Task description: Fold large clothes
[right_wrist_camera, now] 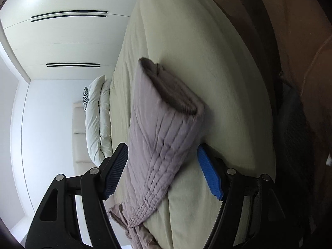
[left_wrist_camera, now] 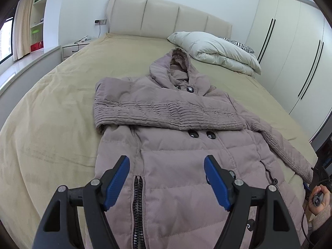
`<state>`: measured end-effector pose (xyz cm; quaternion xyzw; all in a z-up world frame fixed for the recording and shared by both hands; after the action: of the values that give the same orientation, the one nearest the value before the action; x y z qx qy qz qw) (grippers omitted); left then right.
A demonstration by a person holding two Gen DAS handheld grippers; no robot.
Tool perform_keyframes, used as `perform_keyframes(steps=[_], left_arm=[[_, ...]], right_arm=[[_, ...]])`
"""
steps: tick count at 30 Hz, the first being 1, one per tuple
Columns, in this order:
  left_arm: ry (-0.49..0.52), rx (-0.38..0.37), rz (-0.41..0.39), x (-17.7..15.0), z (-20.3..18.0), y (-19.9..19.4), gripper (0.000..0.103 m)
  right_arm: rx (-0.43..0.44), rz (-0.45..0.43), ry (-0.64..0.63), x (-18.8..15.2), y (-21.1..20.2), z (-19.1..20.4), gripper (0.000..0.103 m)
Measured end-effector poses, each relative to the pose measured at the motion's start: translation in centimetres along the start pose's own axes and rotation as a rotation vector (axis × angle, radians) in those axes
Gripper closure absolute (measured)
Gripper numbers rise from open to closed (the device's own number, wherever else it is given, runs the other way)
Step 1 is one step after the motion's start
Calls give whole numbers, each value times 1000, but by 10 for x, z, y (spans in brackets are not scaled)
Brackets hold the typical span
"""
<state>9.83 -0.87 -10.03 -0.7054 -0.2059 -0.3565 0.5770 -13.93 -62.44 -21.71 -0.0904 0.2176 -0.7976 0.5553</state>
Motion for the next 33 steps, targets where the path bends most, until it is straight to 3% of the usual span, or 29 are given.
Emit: perform_keyframes(steps=[1,3,5,6,7,10,13,15,18,20,22,26,29,33], left_arm=[[1,-3,4,0,-1,-1,26],[-6,-12,9,-1,-2,-3,26],[-20,-30,15,0,-2,-3,26],[-30,-44,15,1,-2,-4,26],[-39,-61,13,2,-3,-5,26],[-60,-127,9,9,-10,-7,26],[-90,-208,-8,16,-18,-14,18],[-123,-277,-26,21,-24,-21,13],[-182,-403,-48,28,-30,-29,7],[-233,-493,-54,33,-32,-32,3],[-289,-578,-52,37,-33,-33,1],[-380,-681,-7,39,-33,-24,0],[-430,-718,26,40,-32,-15,0],[-443,-712,63,43,-32,-2,0]], right_arm=[[3,1,-15,8,1,3,40],[-35,15,-85,8,10,13,62],[-52,39,-157,6,11,25,75],[-46,49,-199,23,2,27,79],[-50,49,-275,19,-1,38,79],[-55,43,-553,-20,-18,86,83],[-21,44,-893,-93,-45,142,83],[7,33,-1185,-167,-64,166,84],[52,49,-1560,-277,-89,166,86],[88,72,-1732,-339,-99,154,86],[120,104,-1840,-388,-110,135,87],[130,178,-1937,-450,-114,101,87],[137,189,-2000,-475,-132,73,87],[144,194,-2078,-490,-128,57,87]])
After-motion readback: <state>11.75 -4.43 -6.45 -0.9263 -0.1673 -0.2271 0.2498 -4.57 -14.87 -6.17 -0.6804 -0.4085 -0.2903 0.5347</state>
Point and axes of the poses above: each gripper's, at about its wrist camera, not at the fingertips, and y roughly the way its jaws point, z to its left, x to its top, the point moved 1 cm from there along y, roughly the way its jaws point, and after that the axes turned 11 degrees about y, right-handed, at the moved point
